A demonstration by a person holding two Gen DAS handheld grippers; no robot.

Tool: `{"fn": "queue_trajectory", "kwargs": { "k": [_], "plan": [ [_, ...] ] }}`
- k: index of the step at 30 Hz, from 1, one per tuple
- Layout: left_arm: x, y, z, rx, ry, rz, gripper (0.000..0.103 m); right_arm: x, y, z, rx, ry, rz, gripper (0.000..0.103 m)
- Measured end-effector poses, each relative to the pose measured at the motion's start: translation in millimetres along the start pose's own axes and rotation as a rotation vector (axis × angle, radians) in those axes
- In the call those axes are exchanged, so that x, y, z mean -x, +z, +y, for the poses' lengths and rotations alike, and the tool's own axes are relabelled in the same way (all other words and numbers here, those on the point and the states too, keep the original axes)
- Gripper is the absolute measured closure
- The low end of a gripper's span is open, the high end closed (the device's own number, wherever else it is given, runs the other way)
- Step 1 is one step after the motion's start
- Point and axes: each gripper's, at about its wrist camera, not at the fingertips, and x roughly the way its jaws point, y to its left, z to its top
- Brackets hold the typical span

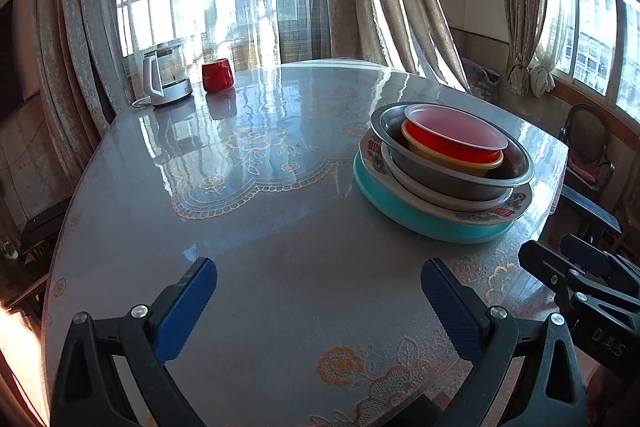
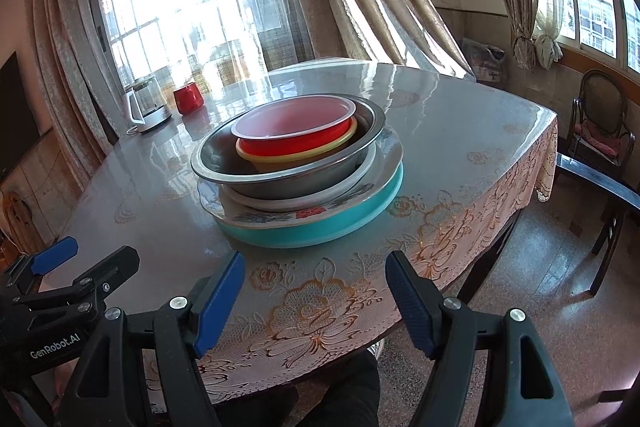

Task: Organize plates and bowls

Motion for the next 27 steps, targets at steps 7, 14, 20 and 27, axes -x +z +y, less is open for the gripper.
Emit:
{"fn": "queue_trajectory", "kwargs": {
  "k": [7,14,20,27],
  "plan": [
    [-3.4,-0.5,1.9,0.010,-0.010,0.014,0.000,-0.6,-0.3,0.1,-0.002,-0.001,-0.001,0.029],
    [-3.7,-2.1,-0.1,-0.001,-0.014,0.017,0.000,-1.9,0.1,0.9,-0.006,0.000,0.006,0.029],
    [-4.6,-2.5,0.2,-0.002,-0.017,0.023,0.000,-4.1,-0.2,0.4,-0.009,0.003,0.013,0.029],
    [-3.6,-3.3,-1.3,-0.002,-0.016,0.023,0.000,-3.2,-0.7,-1.4,-0.013,0.003,0.009,0.029]
  ]
}}
